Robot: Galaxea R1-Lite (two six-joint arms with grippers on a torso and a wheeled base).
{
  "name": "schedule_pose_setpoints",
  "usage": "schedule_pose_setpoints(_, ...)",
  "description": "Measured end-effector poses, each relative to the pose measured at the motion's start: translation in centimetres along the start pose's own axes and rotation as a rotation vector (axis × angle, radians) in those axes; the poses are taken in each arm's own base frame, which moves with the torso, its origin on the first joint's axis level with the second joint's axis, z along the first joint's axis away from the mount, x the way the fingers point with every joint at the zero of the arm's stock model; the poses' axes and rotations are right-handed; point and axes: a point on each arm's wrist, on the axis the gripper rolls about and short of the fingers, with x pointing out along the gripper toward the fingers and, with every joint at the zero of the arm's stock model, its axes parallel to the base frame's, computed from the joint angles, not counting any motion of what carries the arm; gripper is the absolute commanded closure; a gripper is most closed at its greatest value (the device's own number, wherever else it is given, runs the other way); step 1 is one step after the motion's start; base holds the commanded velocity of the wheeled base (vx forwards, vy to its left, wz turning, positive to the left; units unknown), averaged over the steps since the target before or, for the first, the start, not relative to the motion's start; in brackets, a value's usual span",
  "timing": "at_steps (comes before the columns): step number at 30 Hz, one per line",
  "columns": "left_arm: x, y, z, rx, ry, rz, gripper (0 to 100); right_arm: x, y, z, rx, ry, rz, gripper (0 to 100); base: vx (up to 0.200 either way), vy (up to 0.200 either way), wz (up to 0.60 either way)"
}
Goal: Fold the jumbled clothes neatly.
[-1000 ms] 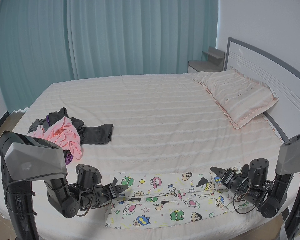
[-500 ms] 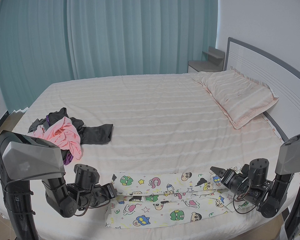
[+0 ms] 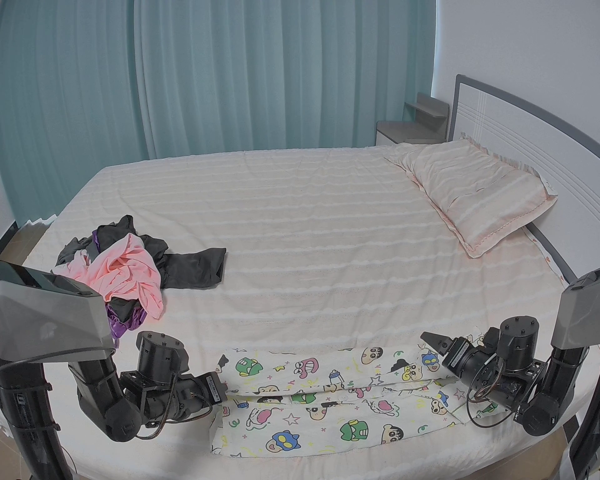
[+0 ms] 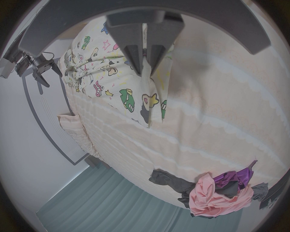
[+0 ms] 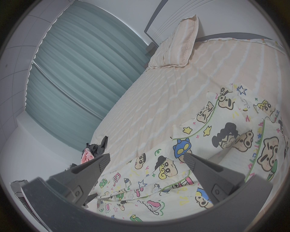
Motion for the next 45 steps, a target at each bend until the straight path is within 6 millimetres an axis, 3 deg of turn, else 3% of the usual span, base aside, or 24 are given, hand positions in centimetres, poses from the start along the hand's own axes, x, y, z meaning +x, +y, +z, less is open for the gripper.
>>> schedule_pose_setpoints(5,-0.1,0.2,-0.5,0.003,0.021,0.012,100,0.0,0.1,0.0,-0.001,0.001,0.003,0,0.000,0.000,0.00)
schedule_pose_setpoints(6,-0.1,0.3,-0.6,0.003,0.024,0.014,0,0.0,0.1,0.0,-0.001,0.001,0.003,0,0.000,0.000,0.00)
schedule_pose_setpoints(16,0.5,0.8,-1.2,-0.003,0.041,0.044,0,0.0,0.1,-0.1,0.002,0.002,0.002,0,0.000,0.000,0.00)
schedule_pose_setpoints(24,-0.8,0.8,-0.6,-0.135,0.009,0.036,0,1.3,0.2,0.5,0.081,-0.031,0.006,0,0.000,0.000,0.00)
schedule_pose_setpoints(33,-2.5,1.1,0.2,-0.239,-0.037,-0.005,0,3.7,-2.3,0.3,0.107,-0.068,-0.127,0,0.000,0.000,0.00)
schedule_pose_setpoints(45,-3.0,1.3,-0.1,-0.242,-0.027,0.000,0,4.6,-4.7,-0.1,0.111,-0.091,-0.258,0,0.000,0.000,0.00)
